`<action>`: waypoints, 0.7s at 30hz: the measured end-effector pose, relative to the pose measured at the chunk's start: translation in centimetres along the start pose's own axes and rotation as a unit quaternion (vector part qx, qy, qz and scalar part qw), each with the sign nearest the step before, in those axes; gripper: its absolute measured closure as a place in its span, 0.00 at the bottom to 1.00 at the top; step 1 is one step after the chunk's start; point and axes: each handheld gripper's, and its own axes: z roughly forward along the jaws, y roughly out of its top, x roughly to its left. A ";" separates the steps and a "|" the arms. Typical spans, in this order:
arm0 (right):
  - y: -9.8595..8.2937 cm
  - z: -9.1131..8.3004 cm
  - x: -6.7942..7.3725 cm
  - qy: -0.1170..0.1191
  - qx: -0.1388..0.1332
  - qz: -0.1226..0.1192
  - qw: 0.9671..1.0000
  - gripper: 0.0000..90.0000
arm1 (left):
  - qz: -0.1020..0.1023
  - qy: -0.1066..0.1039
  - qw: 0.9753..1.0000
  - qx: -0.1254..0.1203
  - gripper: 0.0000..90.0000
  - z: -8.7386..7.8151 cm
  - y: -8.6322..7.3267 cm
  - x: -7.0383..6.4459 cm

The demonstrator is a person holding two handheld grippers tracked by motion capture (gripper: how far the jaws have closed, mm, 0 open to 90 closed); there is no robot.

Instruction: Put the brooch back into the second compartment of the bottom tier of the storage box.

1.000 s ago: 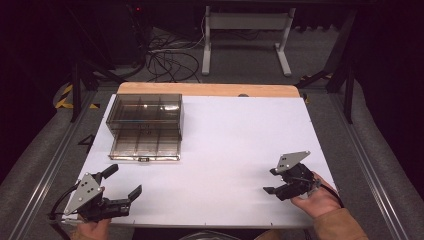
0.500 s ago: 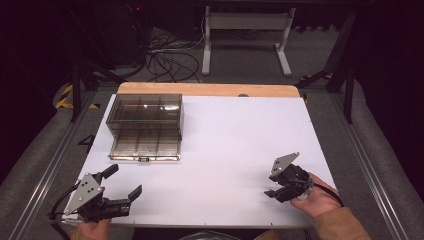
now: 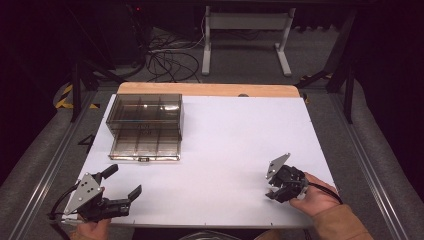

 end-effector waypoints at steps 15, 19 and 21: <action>0.1 0.4 -0.2 0.006 0.022 0.004 1.000 0.78 | 0.001 0.001 1.000 0.000 0.04 0.0 0.0 0.0; 0.2 0.5 -0.3 0.007 0.022 -0.001 1.000 0.81 | 0.000 0.003 1.000 -0.001 0.04 0.0 0.0 0.0; 0.2 0.6 -0.4 0.007 0.027 0.002 1.000 0.82 | 0.000 0.002 1.000 -0.001 0.04 0.0 0.0 0.0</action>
